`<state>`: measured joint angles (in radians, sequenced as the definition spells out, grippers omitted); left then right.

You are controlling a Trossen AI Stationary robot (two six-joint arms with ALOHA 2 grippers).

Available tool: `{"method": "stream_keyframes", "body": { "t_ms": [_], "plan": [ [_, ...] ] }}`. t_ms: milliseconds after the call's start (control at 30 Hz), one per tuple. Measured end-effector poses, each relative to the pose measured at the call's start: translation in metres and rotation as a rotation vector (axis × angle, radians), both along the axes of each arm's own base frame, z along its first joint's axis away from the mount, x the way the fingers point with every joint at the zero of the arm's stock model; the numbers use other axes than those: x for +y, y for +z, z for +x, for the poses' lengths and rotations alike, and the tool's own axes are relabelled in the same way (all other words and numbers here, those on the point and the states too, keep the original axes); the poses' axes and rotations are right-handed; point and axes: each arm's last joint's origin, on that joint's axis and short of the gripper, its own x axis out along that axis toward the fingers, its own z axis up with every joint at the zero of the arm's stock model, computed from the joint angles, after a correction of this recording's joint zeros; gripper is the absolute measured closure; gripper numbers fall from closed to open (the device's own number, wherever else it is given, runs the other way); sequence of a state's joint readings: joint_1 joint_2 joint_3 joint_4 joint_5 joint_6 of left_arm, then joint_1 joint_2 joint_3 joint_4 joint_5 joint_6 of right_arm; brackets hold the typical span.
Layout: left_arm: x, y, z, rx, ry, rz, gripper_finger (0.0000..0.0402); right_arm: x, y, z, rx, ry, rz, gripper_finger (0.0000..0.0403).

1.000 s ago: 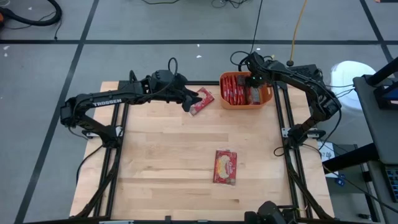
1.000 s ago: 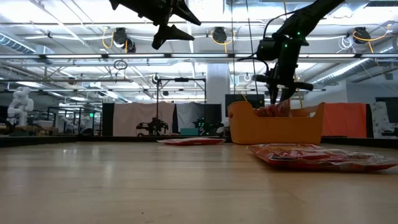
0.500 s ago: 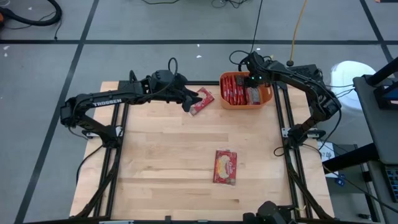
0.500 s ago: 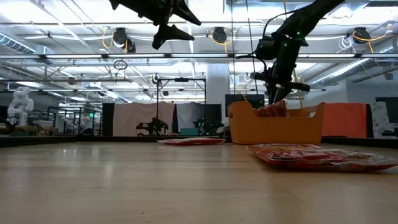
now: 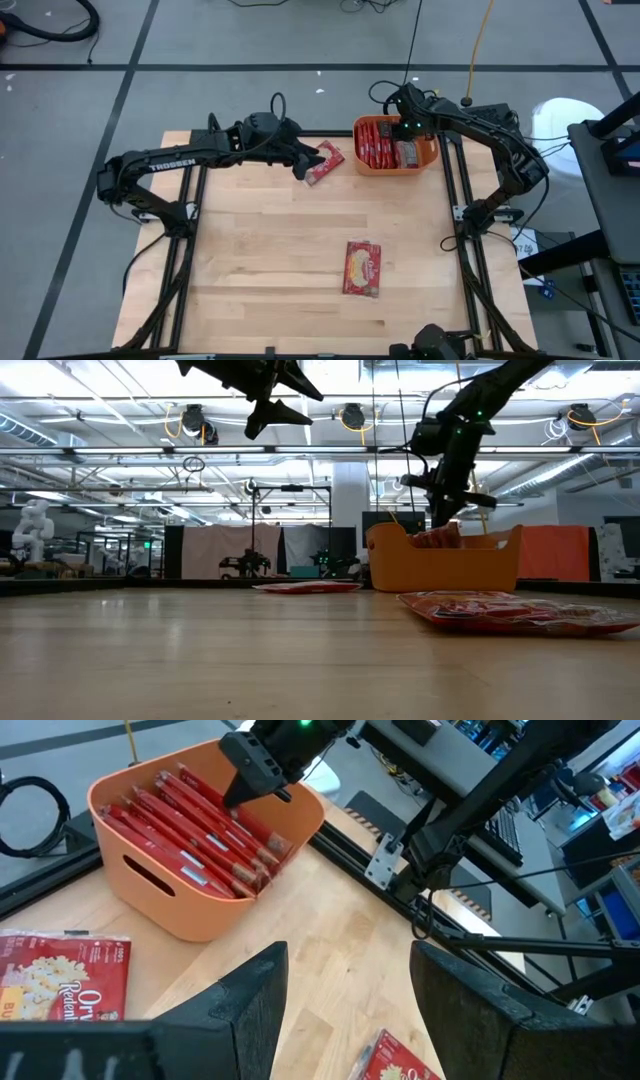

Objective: Sort popcorn bags into baskets
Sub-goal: Put the red popcorn bag into the orange bin

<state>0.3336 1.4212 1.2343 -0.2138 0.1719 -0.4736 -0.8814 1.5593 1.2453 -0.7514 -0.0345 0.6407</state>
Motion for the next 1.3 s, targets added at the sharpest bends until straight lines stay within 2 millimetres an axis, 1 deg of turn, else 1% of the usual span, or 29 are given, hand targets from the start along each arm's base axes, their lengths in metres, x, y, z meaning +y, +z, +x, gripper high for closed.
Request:
{"method": "stream_keyframes", "body": {
  "t_ms": [233,533,633,767,967,1100,1200,1300],
  "plan": [
    [0.000,0.000,0.000,0.000,0.000,0.000,0.0188,-0.001,0.002,0.001,-0.034,-0.003,-0.005,0.0402],
    [0.000,0.000,0.000,0.004,0.000,-0.001,0.0188,0.000,0.004,0.001,-0.037,0.000,-0.012,0.0400],
    [0.000,-0.001,0.000,0.011,-0.001,0.000,0.0188,-0.001,0.004,0.001,-0.043,-0.004,-0.016,0.0384],
    [0.000,-0.004,-0.002,0.044,0.009,-0.008,0.0188,0.001,0.008,-0.001,-0.048,-0.010,-0.017,0.0347],
    [-0.001,-0.011,-0.005,0.123,0.041,-0.022,0.0188,0.010,0.030,-0.009,-0.104,-0.009,-0.087,0.0287],
    [0.001,-0.016,-0.009,0.191,0.090,-0.036,0.0188,0.020,0.051,-0.015,-0.173,0.038,-0.152,0.0262],
    [0.006,-0.025,-0.014,0.278,0.138,-0.072,0.0188,0.034,0.069,-0.020,-0.242,0.089,-0.187,0.0255],
    [0.011,-0.037,-0.019,0.381,0.165,-0.118,0.0188,0.055,0.088,-0.026,-0.298,0.120,-0.235,0.0254]
  ]
}}
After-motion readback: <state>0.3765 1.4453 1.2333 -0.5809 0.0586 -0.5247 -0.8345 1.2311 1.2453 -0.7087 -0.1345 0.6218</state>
